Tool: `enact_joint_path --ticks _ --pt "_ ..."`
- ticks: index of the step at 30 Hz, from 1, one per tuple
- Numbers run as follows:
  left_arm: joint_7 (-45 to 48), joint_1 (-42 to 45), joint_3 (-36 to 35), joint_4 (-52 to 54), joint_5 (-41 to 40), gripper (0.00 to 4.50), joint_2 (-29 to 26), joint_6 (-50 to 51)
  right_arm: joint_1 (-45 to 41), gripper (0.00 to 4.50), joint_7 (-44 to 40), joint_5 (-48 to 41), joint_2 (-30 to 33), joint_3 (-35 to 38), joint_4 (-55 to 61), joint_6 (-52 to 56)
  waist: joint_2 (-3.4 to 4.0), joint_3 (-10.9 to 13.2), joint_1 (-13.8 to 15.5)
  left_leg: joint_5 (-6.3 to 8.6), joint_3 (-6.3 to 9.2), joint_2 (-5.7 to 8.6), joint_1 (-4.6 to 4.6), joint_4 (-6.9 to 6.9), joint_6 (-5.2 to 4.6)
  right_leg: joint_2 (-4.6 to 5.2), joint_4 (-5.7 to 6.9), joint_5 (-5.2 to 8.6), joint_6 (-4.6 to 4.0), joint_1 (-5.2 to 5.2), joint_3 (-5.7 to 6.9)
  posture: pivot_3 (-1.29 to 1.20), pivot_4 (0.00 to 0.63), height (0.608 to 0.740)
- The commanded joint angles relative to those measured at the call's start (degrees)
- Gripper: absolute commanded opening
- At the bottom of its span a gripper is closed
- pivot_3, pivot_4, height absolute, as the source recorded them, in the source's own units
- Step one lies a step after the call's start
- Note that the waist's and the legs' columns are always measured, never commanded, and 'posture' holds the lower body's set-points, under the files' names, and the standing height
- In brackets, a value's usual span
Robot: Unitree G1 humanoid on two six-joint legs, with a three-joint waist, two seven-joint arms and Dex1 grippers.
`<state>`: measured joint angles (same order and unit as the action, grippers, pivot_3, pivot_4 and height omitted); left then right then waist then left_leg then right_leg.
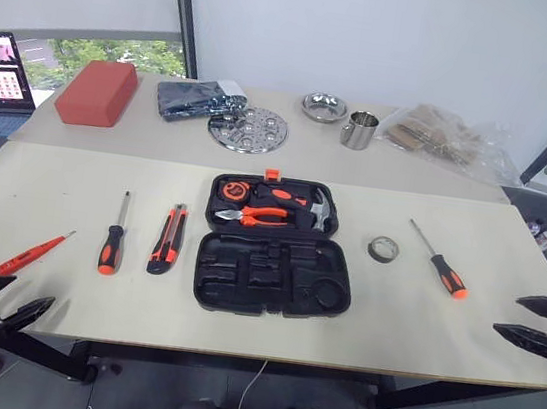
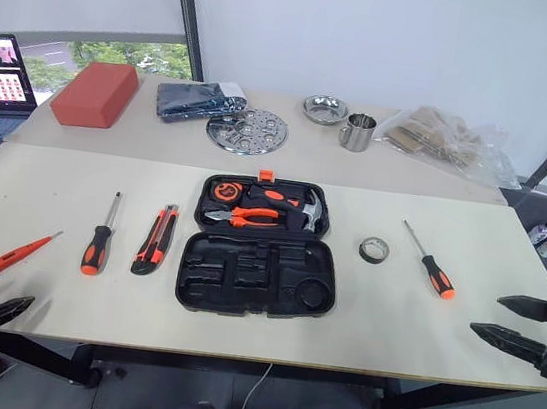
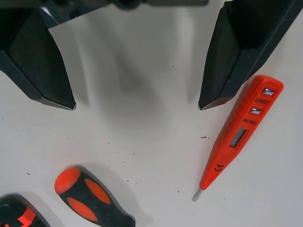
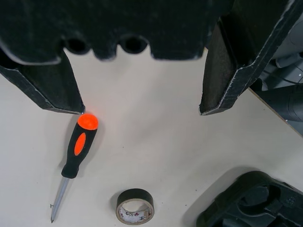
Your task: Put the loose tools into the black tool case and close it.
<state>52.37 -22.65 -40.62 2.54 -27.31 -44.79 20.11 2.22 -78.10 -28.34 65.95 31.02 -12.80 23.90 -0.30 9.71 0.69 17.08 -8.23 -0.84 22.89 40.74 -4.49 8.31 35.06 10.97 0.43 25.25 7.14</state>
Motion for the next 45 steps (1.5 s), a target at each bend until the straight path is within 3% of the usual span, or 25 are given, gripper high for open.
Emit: enact_joint_path --ticks 1,4,10,16,21,25,30,32,37,40,45 --pt "-2.5 1.7 -0.9 3.8 -3.3 4.43 -1.0 6.1 -2.2 4.49 1.6 -1.8 -0.2 0.6 3.7 1.8 0.00 0.0 0.0 0.00 0.00 0.00 0.00 0.00 0.00 0.00 0.00 0.00 0.00 0.00 0.00 0.00 0.150 0.734" --pt "-7.5 6.8 0.7 9.5 -9.4 4.43 -2.1 18.9 -5.7 4.49 4.0 -5.5 -0.8 -0.2 11.3 6.7 0.01 0.0 0.1 -0.04 0.01 0.00 0.00 0.02 0.05 0.01 0.06 -0.02 0.08 -0.01 -0.02 0.00 0.150 0.734" --pt "-14.0 16.4 3.0 11.0 -14.3 4.43 -3.9 32.9 -8.6 4.49 6.3 -11.1 -1.0 -1.7 24.5 13.4 0.01 0.0 0.1 -0.10 0.03 0.00 0.00 0.00 0.15 -0.06 0.08 -0.11 0.06 -0.05 -0.01 0.00 0.150 0.734" --pt "-21.1 28.4 10.3 7.0 -13.5 4.43 -3.2 43.1 -13.2 4.49 9.3 -13.8 -3.3 -7.1 32.8 14.1 -0.02 0.0 0.2 -0.12 -0.05 0.03 0.02 0.01 0.13 -0.68 0.07 -0.22 -0.12 -0.10 0.07 0.00 0.150 0.734" --pt "-25.3 34.8 18.4 0.0 -8.5 4.43 -1.9 45.2 -18.1 4.49 11.7 -16.2 -6.0 -12.2 37.1 14.9 -0.07 0.0 0.0 -0.12 -0.15 0.02 -0.06 0.01 0.15 -0.77 0.12 -0.10 0.11 -0.12 0.01 0.00 0.150 0.734" --pt "-24.9 35.5 23.8 -4.1 -4.0 3.50 -2.9 43.1 -19.6 4.50 13.0 -16.0 -7.7 -14.9 38.9 14.2 -0.02 0.0 0.2 -0.15 -0.20 0.02 -0.19 -0.01 0.20 -0.80 0.17 -0.12 0.06 -0.17 -0.03 0.00 0.150 0.734" --pt "-23.9 34.9 24.9 -5.9 -1.5 1.47 -3.5 41.6 -19.4 4.50 14.3 -16.2 -8.8 -15.2 40.0 14.1 0.10 -0.1 0.1 -0.17 -0.20 0.02 -0.31 -0.01 0.25 -0.67 0.27 -0.10 0.05 -0.18 -0.09 0.00 0.150 0.734" --pt "-24.4 35.0 24.9 -7.3 0.2 0.96 -3.7 39.9 -18.6 4.50 14.6 -15.9 -9.0 -15.2 40.4 13.6 0.16 -0.1 0.1 -0.17 -0.20 0.01 -0.33 -0.01 0.25 -0.62 0.29 -0.10 0.04 -0.17 -0.10 0.00 0.150 0.734" --pt "-19.0 40.2 22.0 -5.5 -1.6 0.96 -5.3 33.1 -16.3 4.50 15.0 -16.7 -9.0 -14.4 40.4 14.2 0.19 -0.2 0.2 -0.21 -0.20 0.01 -0.35 -0.04 0.33 -0.32 0.43 -0.12 -0.12 -0.12 -0.07 0.00 0.150 0.734" --pt "-12.8 45.8 24.6 -3.4 -2.1 0.96 -8.7 31.0 -15.2 4.50 14.6 -16.5 -8.2 -14.6 40.0 14.6 -0.39 0.1 0.6 -0.25 -0.14 0.01 -0.17 0.10 0.38 -0.32 0.62 -0.16 -0.24 0.02 -0.01 0.00 0.150 0.734" --pt "10.3 51.6 34.5 -0.9 0.2 0.96 -16.2 15.0 -12.7 4.50 15.1 -13.9 -7.3 -14.1 40.4 13.3 -0.63 0.0 0.6 -0.26 -0.22 0.10 0.38 0.18 0.38 -0.50 0.65 -0.21 -0.28 0.56 0.01 0.00 0.150 0.734"
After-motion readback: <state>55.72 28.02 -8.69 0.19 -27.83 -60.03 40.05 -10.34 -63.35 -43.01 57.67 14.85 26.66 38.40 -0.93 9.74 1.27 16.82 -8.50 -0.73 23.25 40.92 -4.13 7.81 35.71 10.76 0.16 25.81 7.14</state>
